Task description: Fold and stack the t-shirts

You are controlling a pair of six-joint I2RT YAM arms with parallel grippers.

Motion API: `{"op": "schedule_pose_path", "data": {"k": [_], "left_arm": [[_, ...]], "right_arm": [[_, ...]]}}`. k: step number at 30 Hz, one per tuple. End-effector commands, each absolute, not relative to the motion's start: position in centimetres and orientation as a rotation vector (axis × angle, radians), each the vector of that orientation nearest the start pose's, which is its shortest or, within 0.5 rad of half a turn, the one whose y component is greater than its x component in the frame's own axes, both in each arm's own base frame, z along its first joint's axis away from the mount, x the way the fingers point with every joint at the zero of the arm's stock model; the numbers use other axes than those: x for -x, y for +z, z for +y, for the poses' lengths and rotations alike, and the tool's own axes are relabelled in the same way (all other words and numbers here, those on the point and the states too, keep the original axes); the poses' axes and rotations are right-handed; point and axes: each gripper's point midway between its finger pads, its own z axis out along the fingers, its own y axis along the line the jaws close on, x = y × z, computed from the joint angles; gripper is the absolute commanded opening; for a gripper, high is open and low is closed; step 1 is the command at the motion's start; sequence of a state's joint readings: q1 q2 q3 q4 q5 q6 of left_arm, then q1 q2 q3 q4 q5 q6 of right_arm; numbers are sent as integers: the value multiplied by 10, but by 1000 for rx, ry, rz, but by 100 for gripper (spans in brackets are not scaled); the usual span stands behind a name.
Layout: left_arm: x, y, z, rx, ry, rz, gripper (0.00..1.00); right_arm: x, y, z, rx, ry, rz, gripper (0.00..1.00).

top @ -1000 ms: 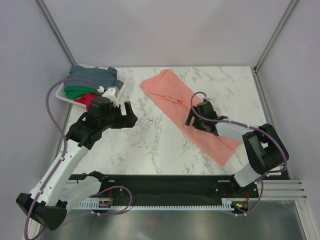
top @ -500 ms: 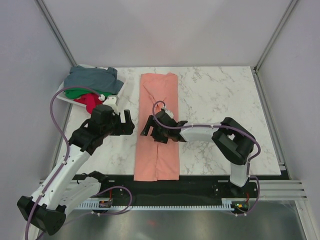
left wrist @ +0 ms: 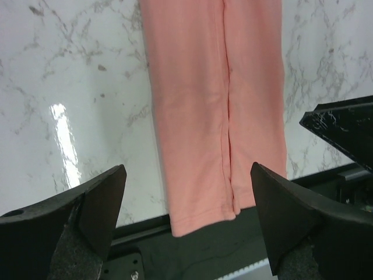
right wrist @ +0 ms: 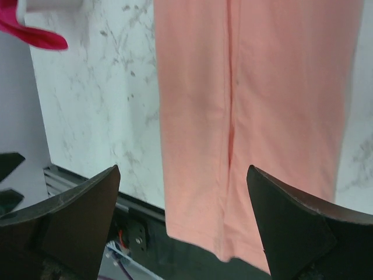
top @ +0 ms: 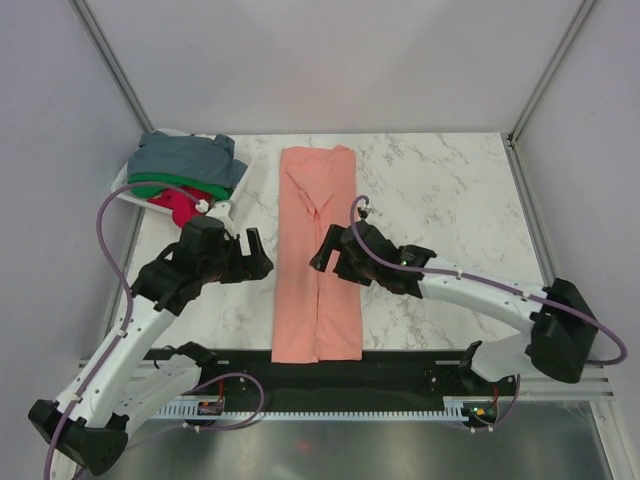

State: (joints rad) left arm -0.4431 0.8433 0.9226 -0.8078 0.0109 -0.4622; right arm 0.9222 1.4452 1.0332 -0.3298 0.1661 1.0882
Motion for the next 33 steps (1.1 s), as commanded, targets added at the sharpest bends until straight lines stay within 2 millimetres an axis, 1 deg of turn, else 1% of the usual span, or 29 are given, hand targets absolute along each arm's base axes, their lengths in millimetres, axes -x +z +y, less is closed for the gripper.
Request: {"op": "schedule_pose_path", "data": {"k": [1,2,3,4,5,6,7,8,10,11,12,13,14,16,17,18,20,22,23,25,26,28,29,31,33], "left_arm": [[-175,191,-124,127,-510,2468,95],[-170,187,-126,111,-499,2468,94],[-164,172,-125,150,-489,2499,93],[-159,165,-126,162,-481,2514,93],[-153,157,-128,151,-469,2532,90],[-149,157,-131,191,-477,2541,89],[-145,155,-133,206,-480,2547,89],[-140,146,-133,269,-474,2558,87],[-132,133,-135,321,-478,2579,85],[-126,116,-134,381,-467,2606,85],[-123,109,-136,392,-472,2612,84],[-117,105,-142,361,-483,2621,83],[-114,97,-143,394,-473,2630,83],[-113,89,-144,403,-446,2633,84],[-112,81,-144,402,-433,2646,84],[-114,80,-149,401,-459,2639,84],[-109,69,-152,395,-480,2660,83],[-110,68,-155,416,-529,2638,82],[-107,61,-153,423,-527,2643,82],[-107,58,-153,433,-553,2632,80],[-103,54,-153,433,-569,2643,79],[-97,49,-155,428,-596,2667,77],[-93,42,-153,431,-583,2688,76],[-88,37,-153,422,-584,2706,75],[-83,33,-153,430,-591,2715,73]], "right_arm": [[-192,117,294,-282,637,2489,98],[-170,110,299,-279,643,2497,98],[-153,92,290,-278,591,2524,98],[-142,87,287,-279,579,2519,98],[-119,81,290,-228,580,2537,98],[-112,67,280,-294,539,2535,98],[-104,62,277,-295,528,2534,98],[-91,53,273,-297,514,2534,98],[-82,48,267,-291,509,2534,98],[-78,43,263,-275,499,2535,98],[-79,42,259,-276,493,2526,98],[-79,44,257,-284,509,2516,98],[-79,38,249,-287,493,2515,97],[-80,41,246,-310,532,2497,97],[-81,39,246,-311,553,2490,96],[-81,39,247,-311,565,2486,95],[-79,38,251,-284,593,2489,94],[-75,37,263,-258,651,2503,93],[-73,38,271,-241,691,2501,91],[-70,33,276,-232,708,2516,88],[-69,31,279,-241,736,2521,83],[-67,27,280,-258,758,2523,79],[-67,25,280,-266,775,2519,76],[-67,22,278,-277,772,2519,73],[-69,20,276,-279,762,2516,68]]}}
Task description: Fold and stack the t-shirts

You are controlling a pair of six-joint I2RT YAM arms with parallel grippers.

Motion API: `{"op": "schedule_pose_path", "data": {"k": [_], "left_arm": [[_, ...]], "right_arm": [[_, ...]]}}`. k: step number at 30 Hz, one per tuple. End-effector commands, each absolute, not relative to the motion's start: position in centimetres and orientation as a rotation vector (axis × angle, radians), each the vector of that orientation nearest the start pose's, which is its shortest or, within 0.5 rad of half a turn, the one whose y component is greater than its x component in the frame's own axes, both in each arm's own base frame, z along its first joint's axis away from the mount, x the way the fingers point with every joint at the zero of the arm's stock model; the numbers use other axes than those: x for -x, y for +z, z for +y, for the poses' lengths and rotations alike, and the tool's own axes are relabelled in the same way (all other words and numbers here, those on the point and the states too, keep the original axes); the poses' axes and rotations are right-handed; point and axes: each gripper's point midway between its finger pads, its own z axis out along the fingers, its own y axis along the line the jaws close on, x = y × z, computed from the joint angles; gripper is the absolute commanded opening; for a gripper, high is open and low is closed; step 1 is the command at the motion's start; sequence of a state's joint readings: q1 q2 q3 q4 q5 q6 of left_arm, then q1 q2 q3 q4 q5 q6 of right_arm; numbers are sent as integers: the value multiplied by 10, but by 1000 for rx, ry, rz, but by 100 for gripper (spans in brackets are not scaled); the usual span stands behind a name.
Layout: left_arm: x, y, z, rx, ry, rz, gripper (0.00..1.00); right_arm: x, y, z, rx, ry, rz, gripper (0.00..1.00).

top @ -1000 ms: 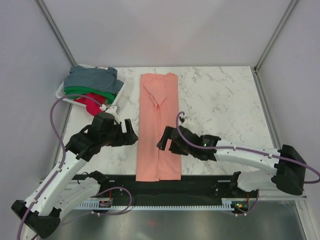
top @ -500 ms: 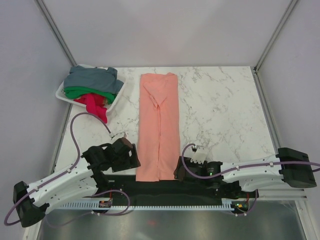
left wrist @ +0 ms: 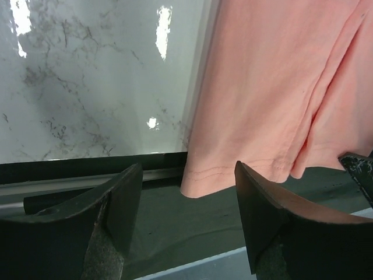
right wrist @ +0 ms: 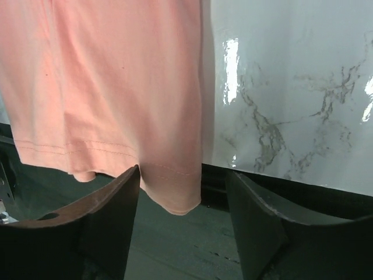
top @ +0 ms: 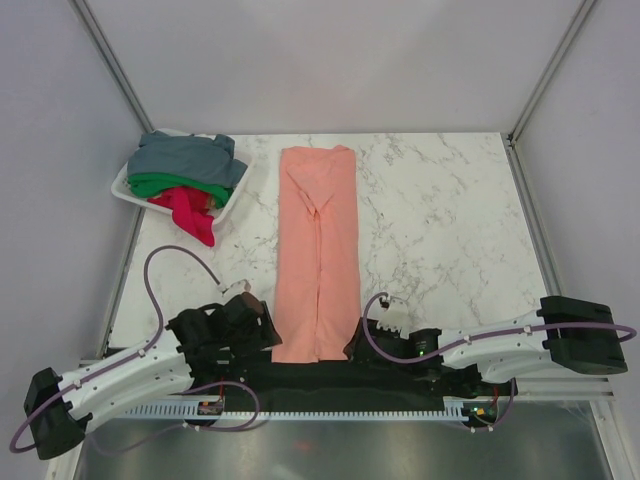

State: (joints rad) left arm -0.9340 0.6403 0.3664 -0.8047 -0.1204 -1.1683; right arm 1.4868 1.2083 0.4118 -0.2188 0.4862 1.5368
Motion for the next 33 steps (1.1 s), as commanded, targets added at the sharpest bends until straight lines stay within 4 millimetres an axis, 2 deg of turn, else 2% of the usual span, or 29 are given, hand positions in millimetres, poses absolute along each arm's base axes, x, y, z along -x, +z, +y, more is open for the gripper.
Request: {"op": "schedule_pose_path", "data": {"k": [1,2,6,7,9,11,22,26,30,32,33], "left_arm": [[-81,33,-155,424,-607,2718,71],[-79,29,-154,426,-605,2726,70],[-75,26,-158,420,-656,2723,61],[-74,27,-161,411,-673,2722,56],[-73,26,-161,411,-677,2725,54],[-71,26,-162,403,-679,2730,53],[-65,23,-168,388,-694,2737,46],[-66,23,-169,366,-683,2732,41],[-67,20,-168,359,-648,2737,38],[-69,21,-169,357,-639,2729,31],[-70,21,-169,354,-634,2727,21]], "right_arm": [[-68,20,276,-280,761,2518,66],[-68,18,275,-281,759,2520,62],[-67,14,273,-289,761,2526,56],[-66,15,273,-292,767,2525,53],[-67,15,273,-299,779,2519,44],[-67,15,271,-303,780,2515,37],[-66,12,268,-298,775,2521,15],[-66,16,272,-285,789,2518,4],[-65,15,271,-278,789,2521,2],[-65,14,269,-281,784,2523,0],[-65,14,268,-281,786,2522,0]]}}
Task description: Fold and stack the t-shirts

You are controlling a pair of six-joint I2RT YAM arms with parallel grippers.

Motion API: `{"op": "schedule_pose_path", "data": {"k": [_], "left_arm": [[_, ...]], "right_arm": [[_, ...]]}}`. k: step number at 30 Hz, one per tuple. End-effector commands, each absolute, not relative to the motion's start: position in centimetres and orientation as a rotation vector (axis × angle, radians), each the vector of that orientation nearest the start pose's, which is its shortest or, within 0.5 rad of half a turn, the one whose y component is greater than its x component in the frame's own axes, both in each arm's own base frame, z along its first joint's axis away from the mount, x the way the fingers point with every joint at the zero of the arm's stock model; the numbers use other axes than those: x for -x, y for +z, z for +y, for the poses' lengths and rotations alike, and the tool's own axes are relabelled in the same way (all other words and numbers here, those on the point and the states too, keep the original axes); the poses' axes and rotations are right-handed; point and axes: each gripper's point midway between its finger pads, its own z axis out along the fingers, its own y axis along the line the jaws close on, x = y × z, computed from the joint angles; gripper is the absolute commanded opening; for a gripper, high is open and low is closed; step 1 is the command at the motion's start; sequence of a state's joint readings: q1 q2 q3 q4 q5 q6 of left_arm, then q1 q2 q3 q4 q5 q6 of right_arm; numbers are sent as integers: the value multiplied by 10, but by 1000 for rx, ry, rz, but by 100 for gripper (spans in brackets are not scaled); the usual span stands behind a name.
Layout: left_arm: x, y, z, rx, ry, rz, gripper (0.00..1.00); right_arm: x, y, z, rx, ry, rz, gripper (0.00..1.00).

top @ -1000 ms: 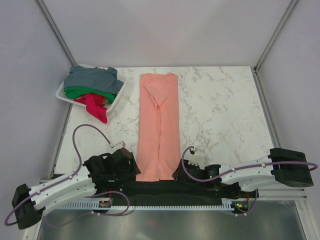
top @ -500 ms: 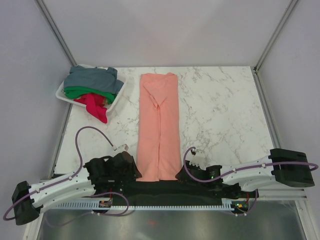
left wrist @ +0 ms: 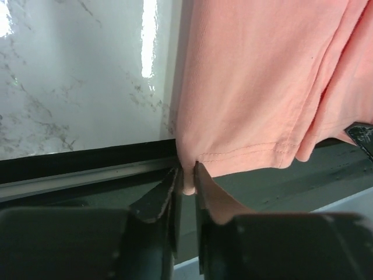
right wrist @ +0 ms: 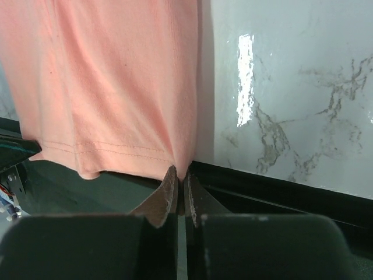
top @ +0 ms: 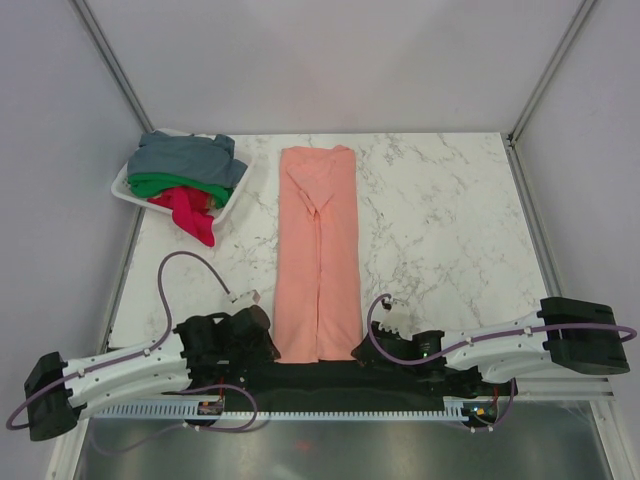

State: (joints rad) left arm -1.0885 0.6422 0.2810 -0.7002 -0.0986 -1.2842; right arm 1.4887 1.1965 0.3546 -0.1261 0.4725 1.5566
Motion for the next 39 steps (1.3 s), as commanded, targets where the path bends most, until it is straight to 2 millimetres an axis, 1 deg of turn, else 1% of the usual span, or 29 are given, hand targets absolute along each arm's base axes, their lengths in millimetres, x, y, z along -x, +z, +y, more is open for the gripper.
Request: {"op": "schedule_pose_path", "data": {"k": [1,2,3,4,6,7,9,10,12,13,15,16,17,21,22,24,25,27,28,29,30,32,33,34,35,36,37,38,39], "left_arm": [[-71,21,-169,353,-621,2725,18],[-72,22,-169,345,-616,2724,13],[-72,23,-169,335,-613,2723,3],[-74,29,-171,320,-624,2711,2],[-76,36,-172,299,-619,2702,2],[-80,47,-170,287,-599,2685,2],[-84,58,-167,276,-556,2671,2],[-90,74,-169,256,-559,2639,2],[-97,88,-173,224,-562,2610,2],[-103,103,-174,197,-559,2577,2],[-110,111,-172,173,-498,2563,2],[-118,123,-171,157,-461,2527,2],[-123,124,-171,143,-423,2524,2],[-150,146,-175,102,-372,2477,2],[-163,154,-176,88,-361,2467,2],[-182,165,-182,83,-392,2433,2],[-196,168,-180,86,-382,2435,2],[-218,180,-178,100,-400,2404,2],[-227,176,-178,103,-378,2417,2],[-234,178,-179,103,-380,2409,2],[-248,185,-178,108,-387,2391,2],[-263,176,-180,108,-350,2420,2],[-275,184,-178,120,-351,2405,2],[-282,184,-180,123,-349,2408,2],[-291,175,-182,120,-326,2434,2],[-300,181,-183,121,-338,2422,2],[-306,180,-184,122,-335,2424,2],[-312,174,-185,124,-320,2440,2],[-321,177,-183,135,-321,2432,2]], "right_arm": [[-65,13,268,-281,786,2524,0],[-64,13,267,-281,790,2525,0],[-64,15,268,-282,797,2523,0],[-64,16,267,-280,795,2524,0],[-65,19,266,-281,779,2521,0],[-67,21,264,-290,758,2520,0],[-73,34,263,-292,698,2498,0],[-77,46,263,-286,664,2488,0],[-87,60,262,-277,618,2440,0],[-94,74,264,-284,589,2423,0],[-105,83,264,-237,535,2411,0],[-120,96,267,-264,537,2392,0],[-127,99,268,-259,522,2389,0],[-166,121,267,-246,472,2361,0],[-182,134,266,-248,469,2339,0],[-198,138,264,-230,435,2336,0],[-213,148,263,-225,429,2322,0],[-234,148,258,-241,388,2325,0],[-242,157,262,-212,404,2316,0],[-250,152,262,-206,380,2329,0],[-264,160,261,-228,385,2310,0],[-276,156,262,-198,368,2328,0],[-286,157,259,-212,359,2324,0],[-294,157,263,-212,362,2320,0],[-298,157,266,-188,371,2327,0],[-308,161,265,-203,377,2319,0],[-313,153,265,-198,358,2335,0],[-317,151,266,-193,357,2341,0],[-324,152,265,-196,365,2340,0]]}}
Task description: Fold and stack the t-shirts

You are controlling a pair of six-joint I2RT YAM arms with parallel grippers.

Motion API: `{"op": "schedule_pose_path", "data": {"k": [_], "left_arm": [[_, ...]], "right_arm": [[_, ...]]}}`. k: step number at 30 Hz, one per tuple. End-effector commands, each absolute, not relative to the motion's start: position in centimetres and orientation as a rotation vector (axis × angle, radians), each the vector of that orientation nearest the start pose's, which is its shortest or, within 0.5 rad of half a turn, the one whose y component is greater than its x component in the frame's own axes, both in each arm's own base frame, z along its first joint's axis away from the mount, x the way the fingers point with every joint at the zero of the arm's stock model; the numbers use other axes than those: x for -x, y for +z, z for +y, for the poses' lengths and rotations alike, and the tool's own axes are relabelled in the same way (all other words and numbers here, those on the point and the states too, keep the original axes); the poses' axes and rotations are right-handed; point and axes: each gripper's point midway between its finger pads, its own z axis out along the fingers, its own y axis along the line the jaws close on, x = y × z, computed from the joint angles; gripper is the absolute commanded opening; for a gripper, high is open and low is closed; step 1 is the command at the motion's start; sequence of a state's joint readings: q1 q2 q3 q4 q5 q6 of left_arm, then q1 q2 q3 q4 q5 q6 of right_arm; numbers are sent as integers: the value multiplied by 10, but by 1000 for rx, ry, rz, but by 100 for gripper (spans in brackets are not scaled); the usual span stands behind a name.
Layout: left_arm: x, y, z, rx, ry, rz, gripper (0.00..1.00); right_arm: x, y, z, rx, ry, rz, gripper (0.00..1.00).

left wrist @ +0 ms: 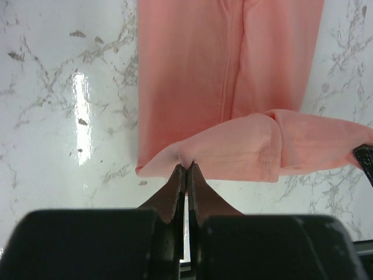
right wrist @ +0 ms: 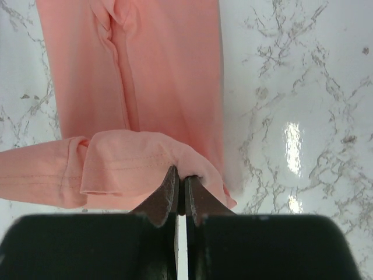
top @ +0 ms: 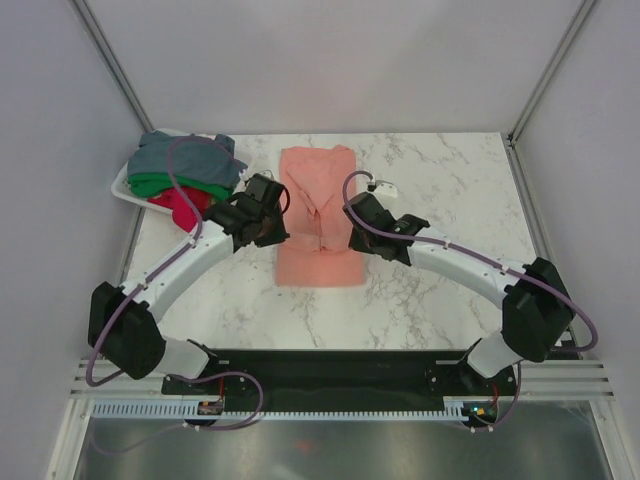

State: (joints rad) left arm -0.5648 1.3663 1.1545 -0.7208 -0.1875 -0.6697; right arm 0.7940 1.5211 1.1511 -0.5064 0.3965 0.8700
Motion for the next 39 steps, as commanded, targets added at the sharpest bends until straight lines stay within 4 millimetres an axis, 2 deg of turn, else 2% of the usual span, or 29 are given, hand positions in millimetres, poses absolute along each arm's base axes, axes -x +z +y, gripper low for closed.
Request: {"op": "schedule_pose_path", "data": {"k": [1,2,3,5,9,10,15,16,18,19,21,22,23,24,25,26,27,28,29,30,31,32,33,34,35,36,37,38,39], "left_arm": [[-326,176,-182,141,-318,2433,2],[-331,169,-182,145,-305,2451,2],[-337,170,-180,156,-317,2450,2],[-349,168,-175,180,-323,2449,2],[-364,149,-173,193,-309,2500,2],[-367,146,-172,197,-306,2504,2],[-386,125,-167,220,-299,2555,4],[-388,111,-168,221,-291,2590,4],[-396,106,-169,233,-287,2598,4],[-398,96,-168,245,-273,2620,5],[-409,92,-165,260,-255,2616,6],[-412,90,-164,265,-256,2621,8],[-423,88,-161,276,-264,2622,8],[-429,88,-159,289,-258,2623,9],[-430,88,-154,300,-246,2640,11],[-446,98,-147,317,-255,2613,22],[-451,96,-144,317,-256,2633,34],[-452,100,-138,328,-244,2647,53],[-468,125,-135,330,-284,2601,65],[-472,136,-133,315,-276,2587,72],[-477,152,-131,310,-271,2559,80],[-480,176,-131,294,-281,2524,82],[-480,187,-132,290,-289,2503,83],[-476,209,-132,286,-313,2460,84],[-468,215,-136,272,-335,2458,84],[-462,219,-136,266,-338,2453,84],[-450,236,-137,260,-351,2422,83],[-438,220,-141,255,-349,2452,82],[-430,216,-144,247,-365,2455,82]], "right_arm": [[-328,145,266,-194,358,2354,0],[-332,144,266,-193,365,2357,0],[-339,147,267,-192,385,2350,0],[-347,139,268,-188,379,2364,0],[-365,134,266,-193,389,2370,0],[-367,126,267,-183,383,2392,0],[-387,108,264,-180,376,2414,0],[-389,98,265,-170,371,2440,0],[-398,91,262,-174,365,2451,0],[-400,79,261,-173,350,2474,0],[-412,77,260,-176,360,2473,0],[-416,67,259,-174,352,2492,1],[-427,73,259,-177,371,2478,9],[-433,74,259,-175,383,2474,11],[-439,70,259,-173,389,2483,17],[-447,74,259,-169,408,2473,28],[-463,91,258,-162,452,2441,57],[-472,95,255,-168,458,2437,65],[-481,106,250,-176,466,2417,70],[-496,128,237,-206,475,2375,80],[-502,144,229,-214,480,2342,82],[-508,158,218,-231,505,2319,85],[-509,169,211,-235,508,2301,85],[-504,191,206,-229,523,2264,86],[-494,184,200,-229,513,2284,86],[-482,203,198,-214,533,2250,86],[-470,205,203,-204,590,2253,84],[-452,180,207,-200,632,2287,80],[-438,192,211,-185,694,2254,75]]}}
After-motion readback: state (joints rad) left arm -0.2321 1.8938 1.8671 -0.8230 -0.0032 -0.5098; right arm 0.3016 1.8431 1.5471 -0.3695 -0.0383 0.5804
